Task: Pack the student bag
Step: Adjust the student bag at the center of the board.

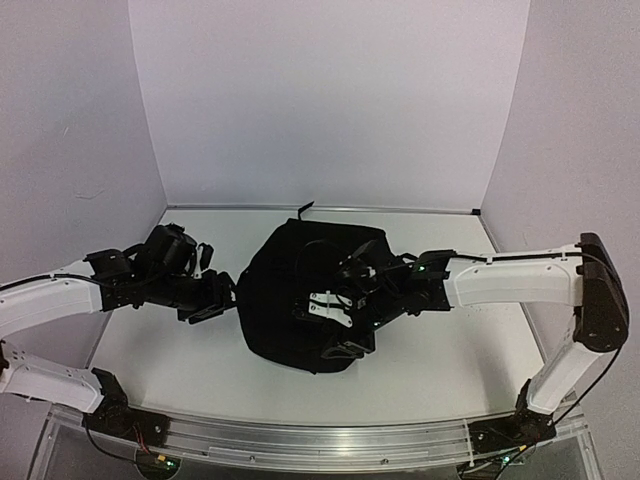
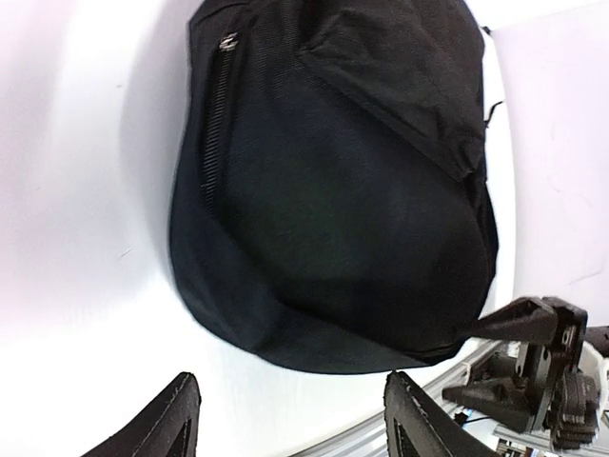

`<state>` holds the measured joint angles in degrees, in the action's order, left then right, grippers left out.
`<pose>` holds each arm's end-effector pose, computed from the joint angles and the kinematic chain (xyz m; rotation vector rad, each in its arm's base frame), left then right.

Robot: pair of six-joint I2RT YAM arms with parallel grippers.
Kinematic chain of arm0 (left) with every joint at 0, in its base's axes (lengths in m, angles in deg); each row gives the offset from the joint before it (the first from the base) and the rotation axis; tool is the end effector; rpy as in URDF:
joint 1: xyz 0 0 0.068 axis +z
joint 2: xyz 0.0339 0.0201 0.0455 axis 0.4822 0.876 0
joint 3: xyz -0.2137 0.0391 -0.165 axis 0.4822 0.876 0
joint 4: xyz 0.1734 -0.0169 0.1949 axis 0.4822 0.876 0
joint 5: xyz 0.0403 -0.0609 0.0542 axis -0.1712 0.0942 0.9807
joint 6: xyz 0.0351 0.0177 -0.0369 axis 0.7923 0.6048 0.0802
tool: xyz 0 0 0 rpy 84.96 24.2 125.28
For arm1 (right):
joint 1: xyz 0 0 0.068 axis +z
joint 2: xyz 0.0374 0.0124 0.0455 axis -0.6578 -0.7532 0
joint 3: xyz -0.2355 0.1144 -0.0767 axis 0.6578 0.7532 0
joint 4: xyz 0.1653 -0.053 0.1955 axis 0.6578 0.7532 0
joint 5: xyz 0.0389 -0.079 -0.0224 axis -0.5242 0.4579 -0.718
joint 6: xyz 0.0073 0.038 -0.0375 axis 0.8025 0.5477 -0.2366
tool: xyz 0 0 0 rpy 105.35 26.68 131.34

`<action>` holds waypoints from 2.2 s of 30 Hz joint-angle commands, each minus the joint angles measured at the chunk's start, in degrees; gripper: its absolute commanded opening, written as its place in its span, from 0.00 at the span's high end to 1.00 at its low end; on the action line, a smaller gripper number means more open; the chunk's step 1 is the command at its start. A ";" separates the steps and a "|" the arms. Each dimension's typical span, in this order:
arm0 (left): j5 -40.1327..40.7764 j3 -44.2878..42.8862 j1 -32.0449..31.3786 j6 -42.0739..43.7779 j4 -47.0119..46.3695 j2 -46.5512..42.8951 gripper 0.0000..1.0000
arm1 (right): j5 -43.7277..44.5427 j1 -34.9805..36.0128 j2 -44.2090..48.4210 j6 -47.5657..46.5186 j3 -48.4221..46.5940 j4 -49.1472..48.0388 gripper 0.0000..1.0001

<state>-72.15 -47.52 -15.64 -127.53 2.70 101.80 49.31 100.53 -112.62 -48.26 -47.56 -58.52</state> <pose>0.1605 -0.1630 0.2545 -0.0996 2.5651 -0.8719 0.1717 0.3153 0.2312 -1.8419 1.6864 0.6809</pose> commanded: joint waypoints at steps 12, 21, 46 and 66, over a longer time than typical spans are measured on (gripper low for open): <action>-2.52 -0.61 -0.78 9.23 6.26 -0.47 0.23 | 7.04 -0.91 1.18 0.33 -6.24 -3.42 1.00; -2.14 -1.34 -12.76 21.59 4.18 5.19 0.24 | 3.08 -8.78 -2.36 8.09 -16.29 -0.92 1.00; 15.85 -0.16 -20.30 28.42 -19.61 22.04 0.22 | -1.70 -15.79 -8.47 14.97 -25.31 0.98 1.00; 14.14 -2.97 -13.03 29.41 -48.55 38.10 0.18 | -3.90 -15.80 -7.82 20.01 -32.56 3.92 1.00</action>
<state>-58.07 -47.61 -28.89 -99.90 -37.54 139.18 49.02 84.93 -123.33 -30.82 -74.45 -49.32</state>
